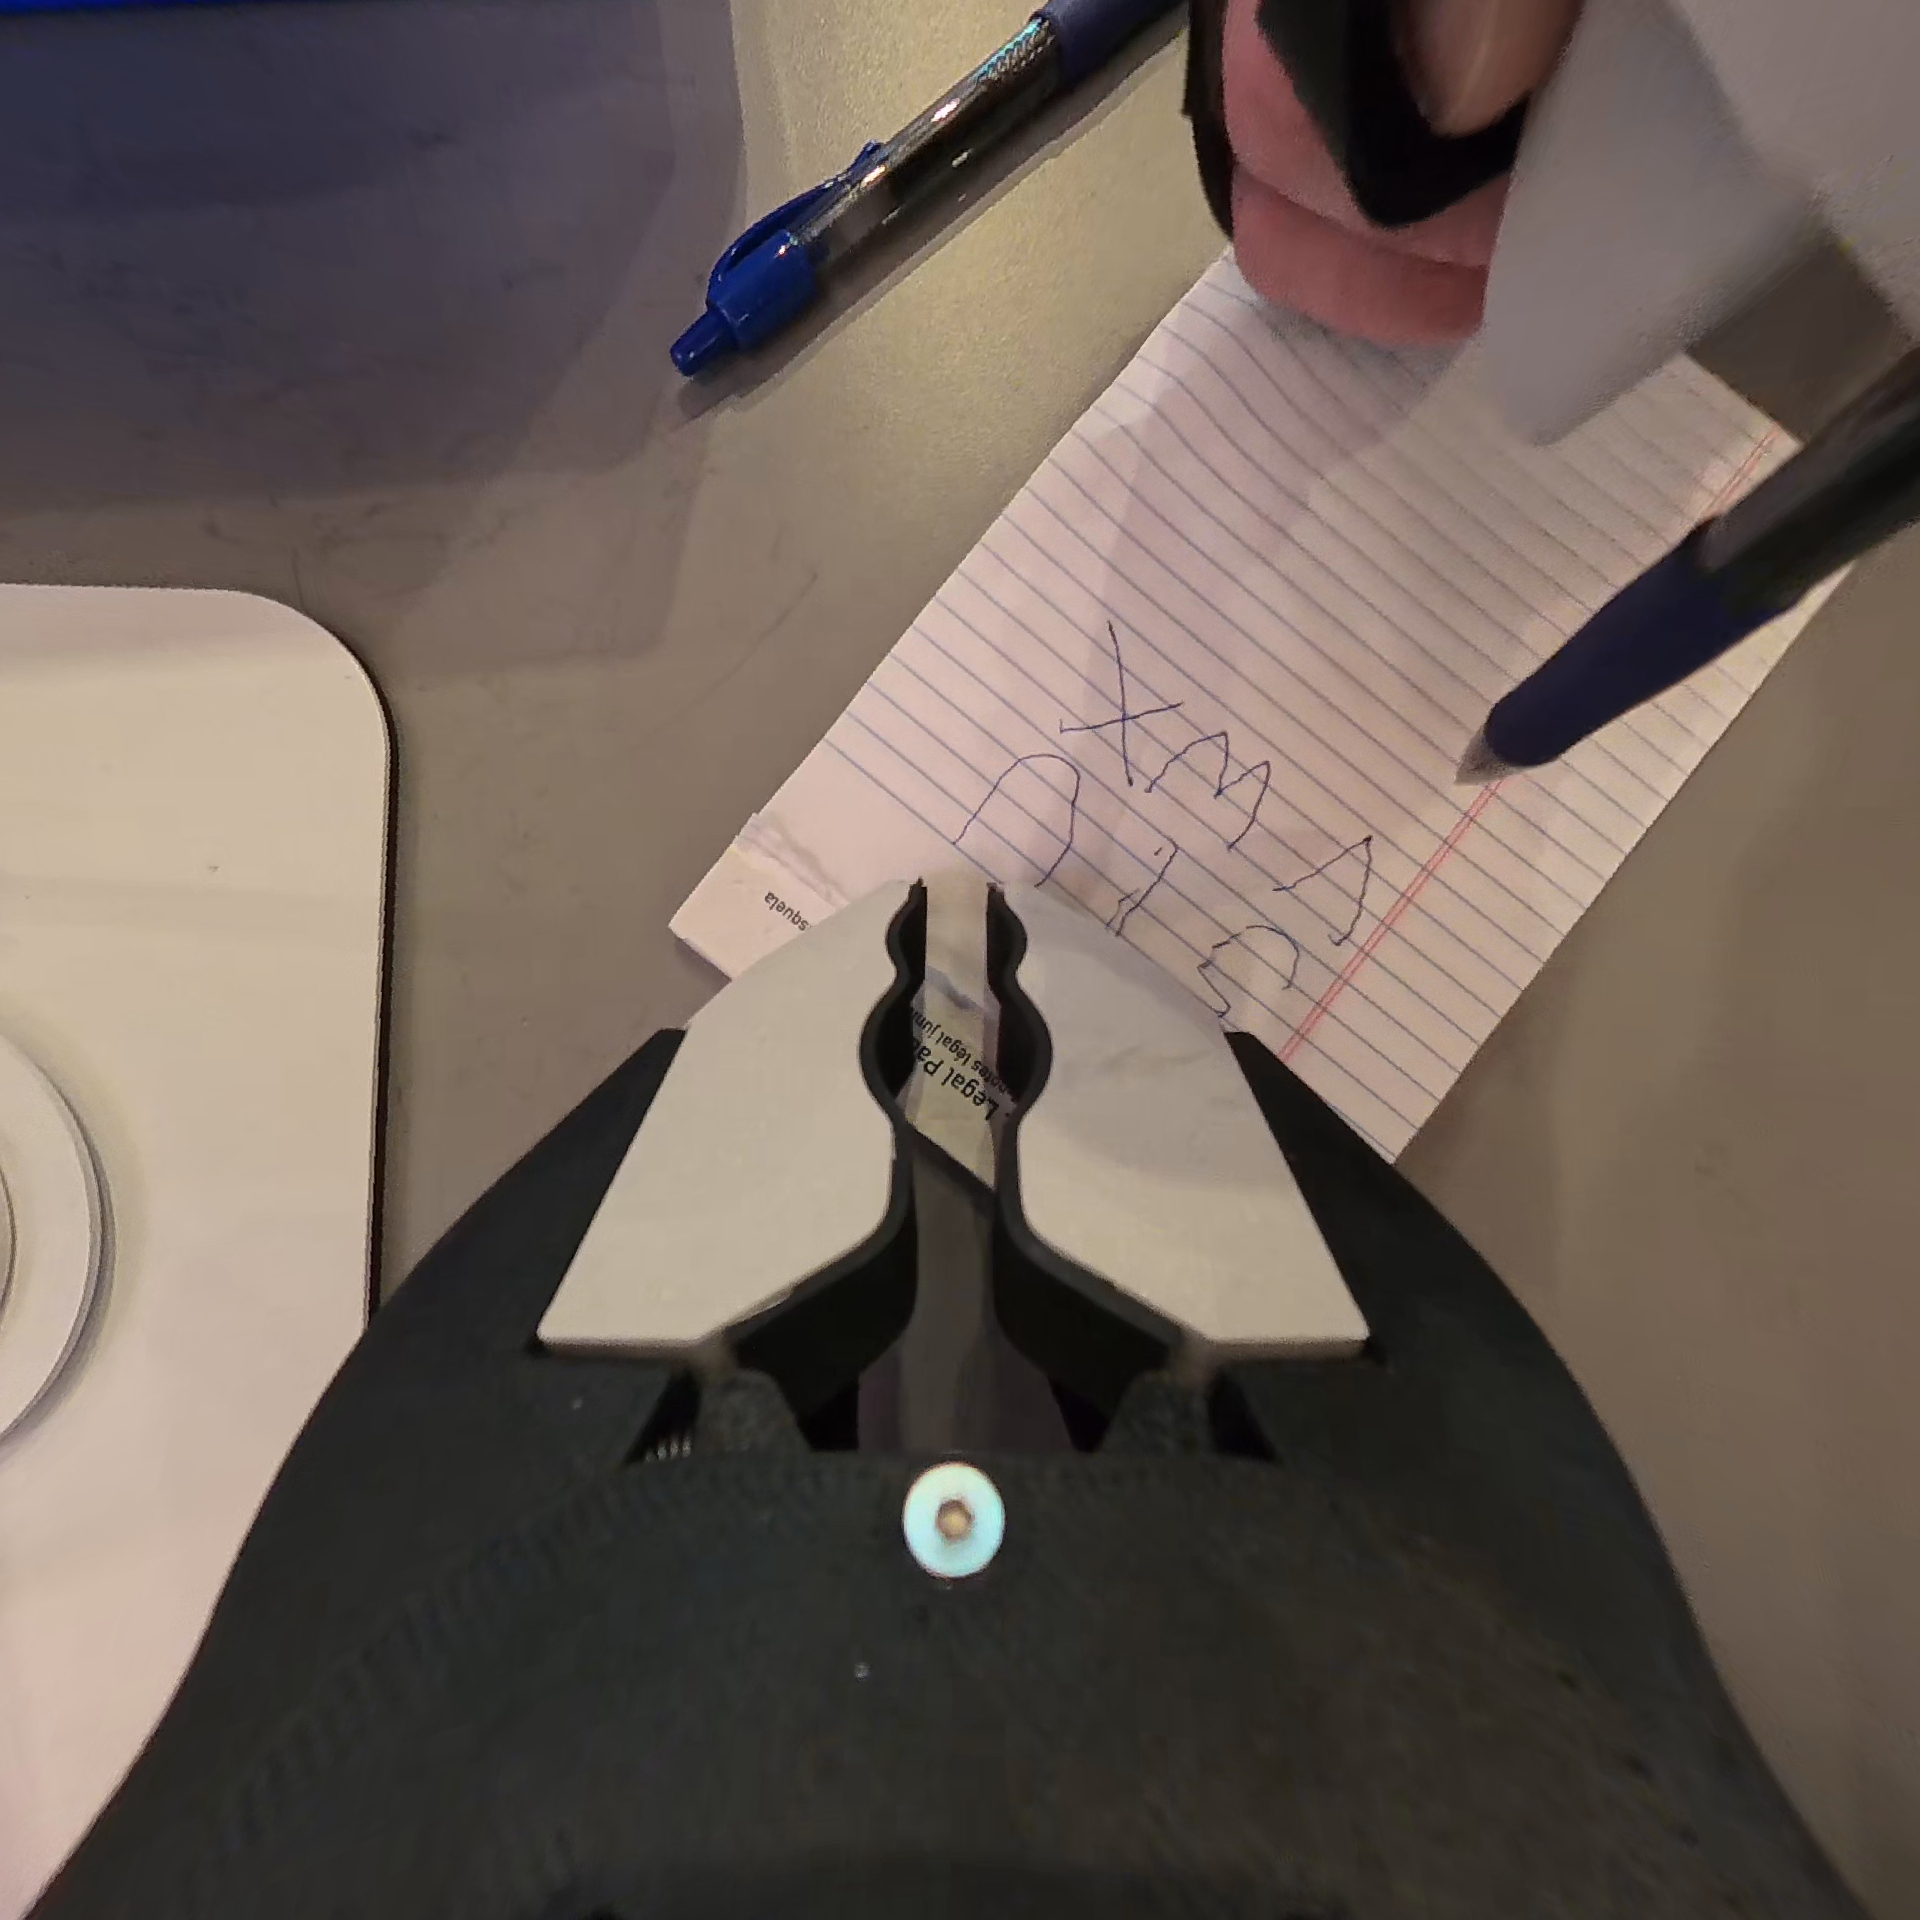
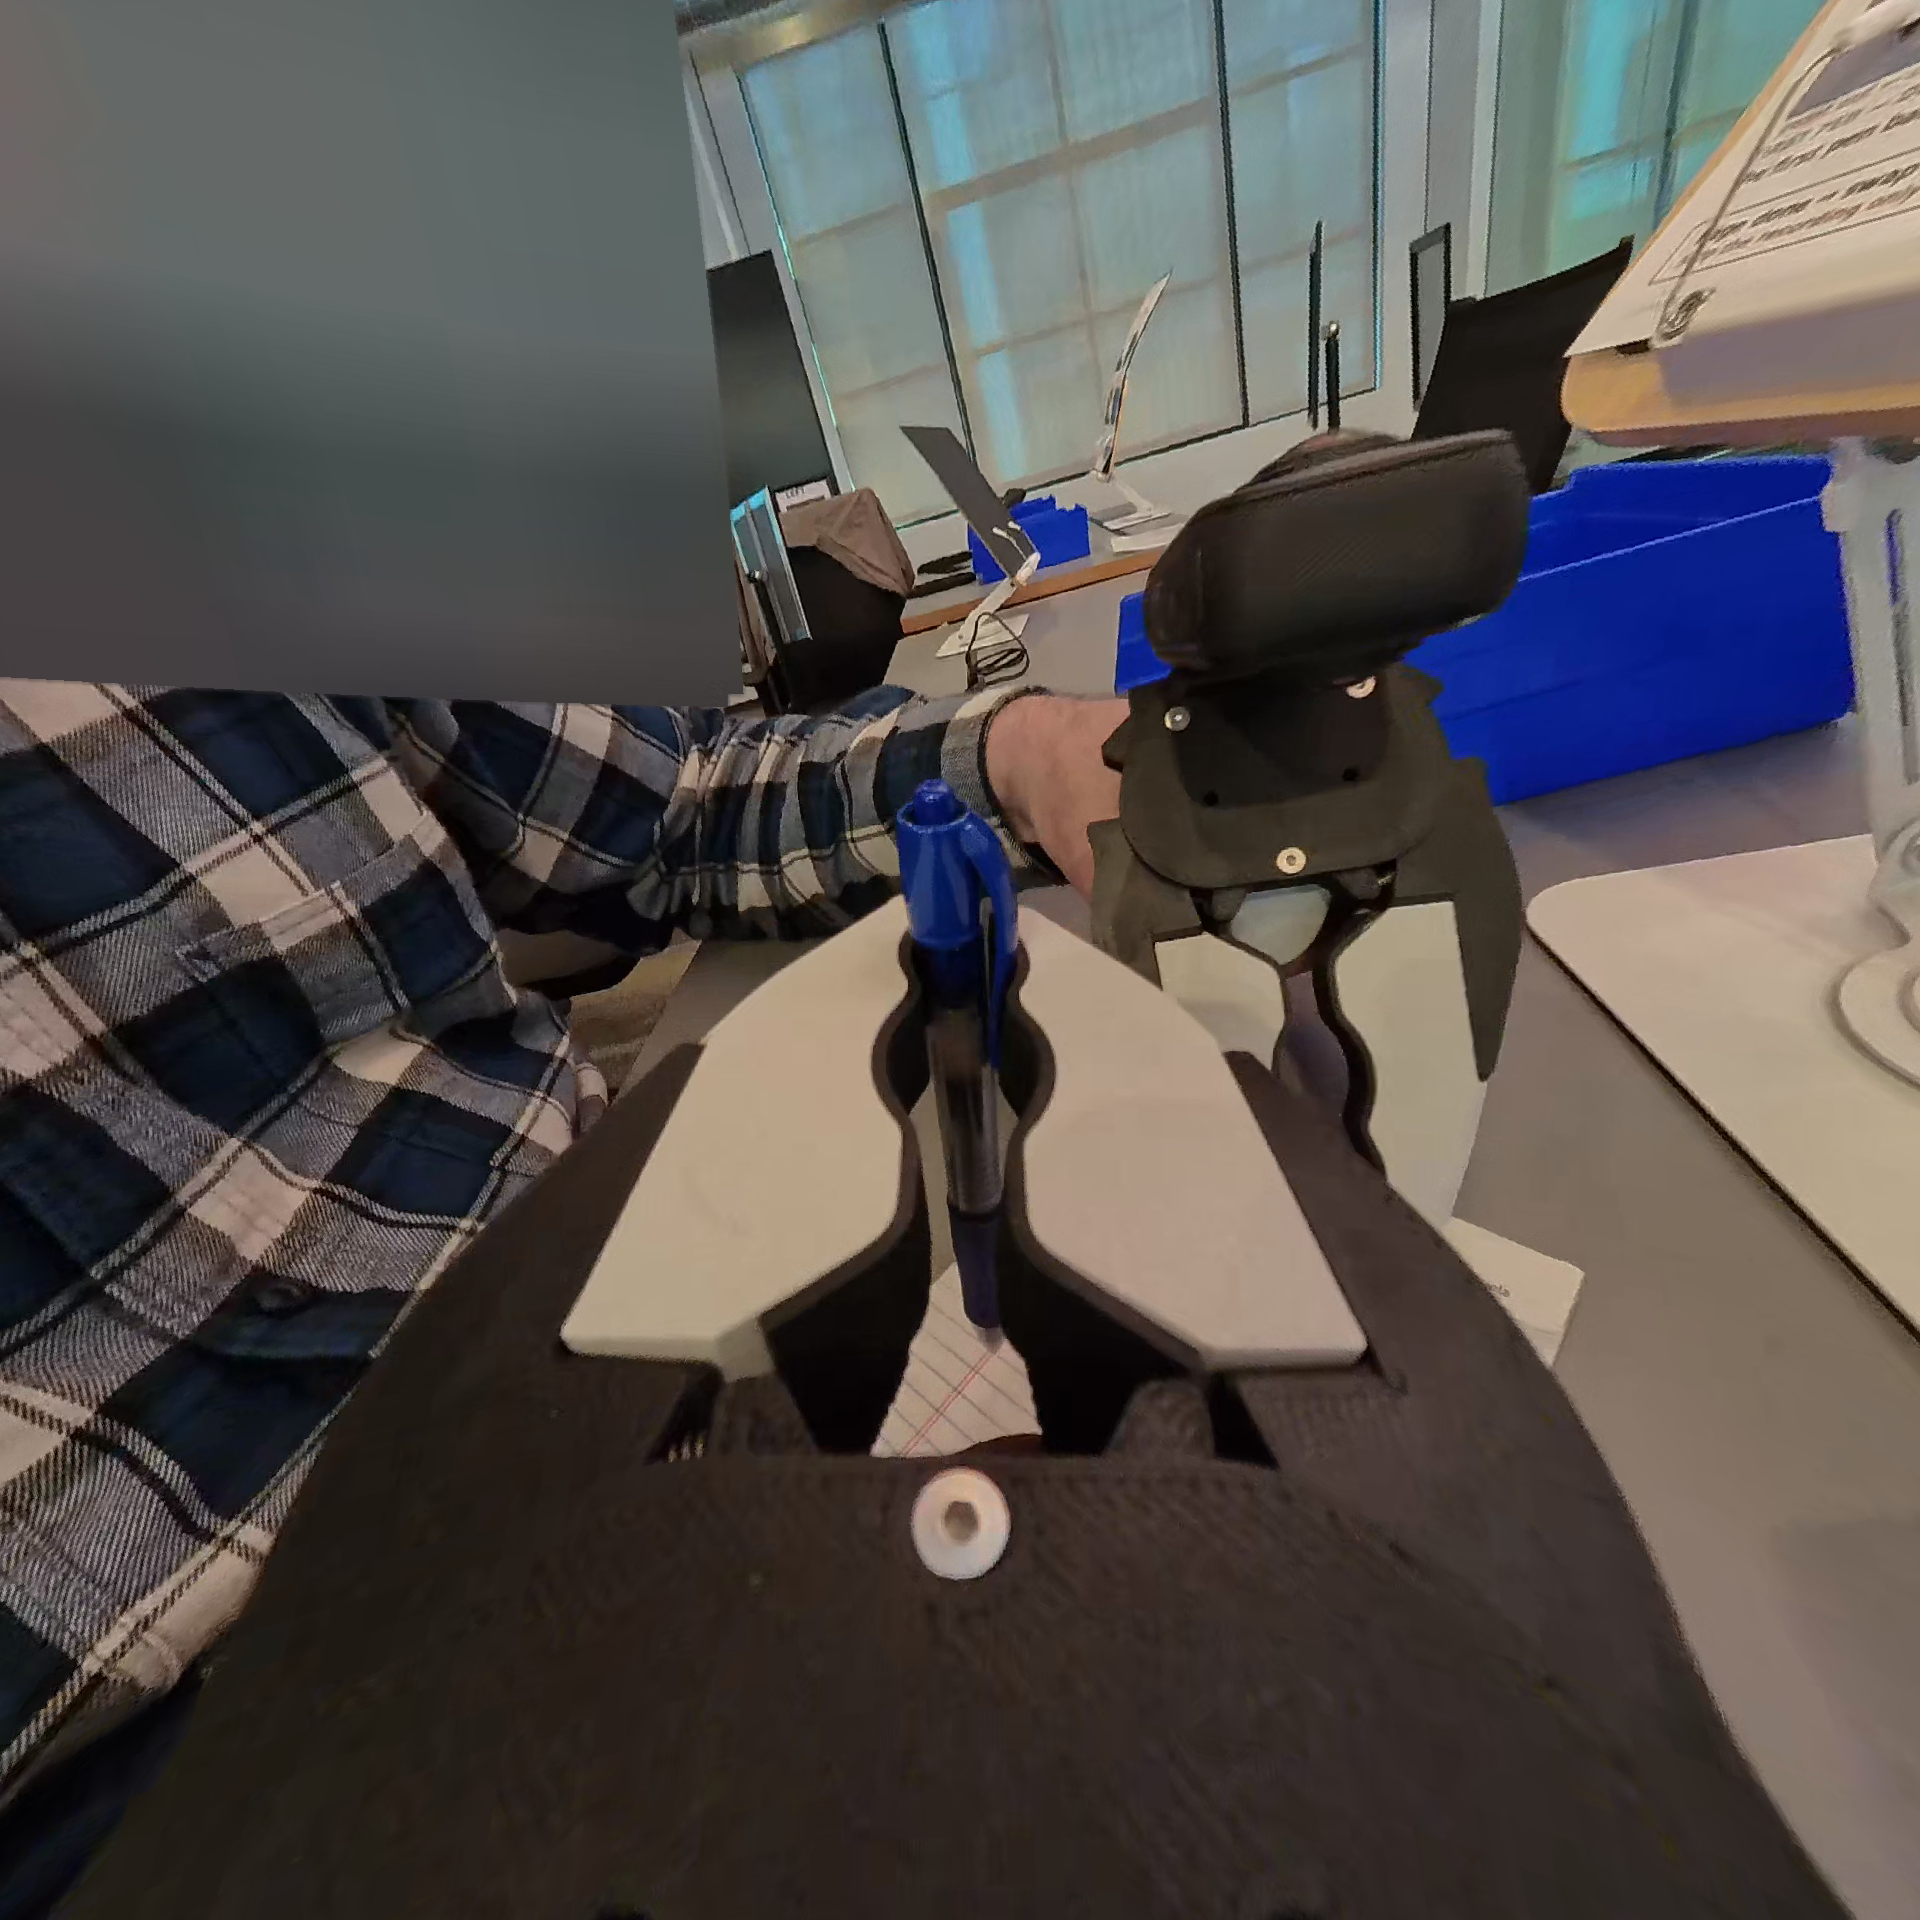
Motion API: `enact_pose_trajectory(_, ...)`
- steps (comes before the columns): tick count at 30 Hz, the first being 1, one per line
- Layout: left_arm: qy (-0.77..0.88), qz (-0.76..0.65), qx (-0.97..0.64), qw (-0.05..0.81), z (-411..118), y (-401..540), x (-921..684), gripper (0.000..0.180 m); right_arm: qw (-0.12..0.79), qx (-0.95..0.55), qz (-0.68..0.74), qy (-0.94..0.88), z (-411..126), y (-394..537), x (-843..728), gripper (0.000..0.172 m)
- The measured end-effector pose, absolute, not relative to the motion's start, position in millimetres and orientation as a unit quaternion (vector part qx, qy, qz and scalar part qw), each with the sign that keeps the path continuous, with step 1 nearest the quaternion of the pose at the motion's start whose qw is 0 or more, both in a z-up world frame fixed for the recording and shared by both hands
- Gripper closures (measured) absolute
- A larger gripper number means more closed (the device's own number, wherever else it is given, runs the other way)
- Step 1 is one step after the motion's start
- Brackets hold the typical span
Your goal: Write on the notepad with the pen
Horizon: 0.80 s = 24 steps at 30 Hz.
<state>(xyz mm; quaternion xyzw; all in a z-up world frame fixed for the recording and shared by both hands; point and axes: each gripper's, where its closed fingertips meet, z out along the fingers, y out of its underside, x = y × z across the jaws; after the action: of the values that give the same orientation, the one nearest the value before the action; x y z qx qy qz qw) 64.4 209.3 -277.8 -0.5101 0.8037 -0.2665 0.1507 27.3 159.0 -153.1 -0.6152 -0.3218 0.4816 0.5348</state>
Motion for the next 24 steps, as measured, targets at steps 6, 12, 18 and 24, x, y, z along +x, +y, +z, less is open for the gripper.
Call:
enact_pose_trajectory(6, 0.804, -0.266, -0.51, 0.151, -278, 209, 64, 0.17, 0.53, -0.625, 0.465, -0.335, -161, 159, 23, 0.163)
enact_pose_trajectory(12, 0.804, -0.266, -0.51, 0.152, -278, 209, 64, 0.17, 0.527, -0.629, 0.462, -0.337, -164, 160, 20, 0.163)
enact_pose_trajectory(18, 0.803, -0.268, -0.51, 0.151, -277, 209, 64, 0.17, 0.524, -0.633, 0.459, -0.337, -167, 161, 19, 0.163)
enact_pose_trajectory(24, 0.803, -0.268, -0.51, 0.151, -277, 209, 64, 0.17, 0.523, -0.635, 0.455, -0.34, -169, 161, 18, 0.163)
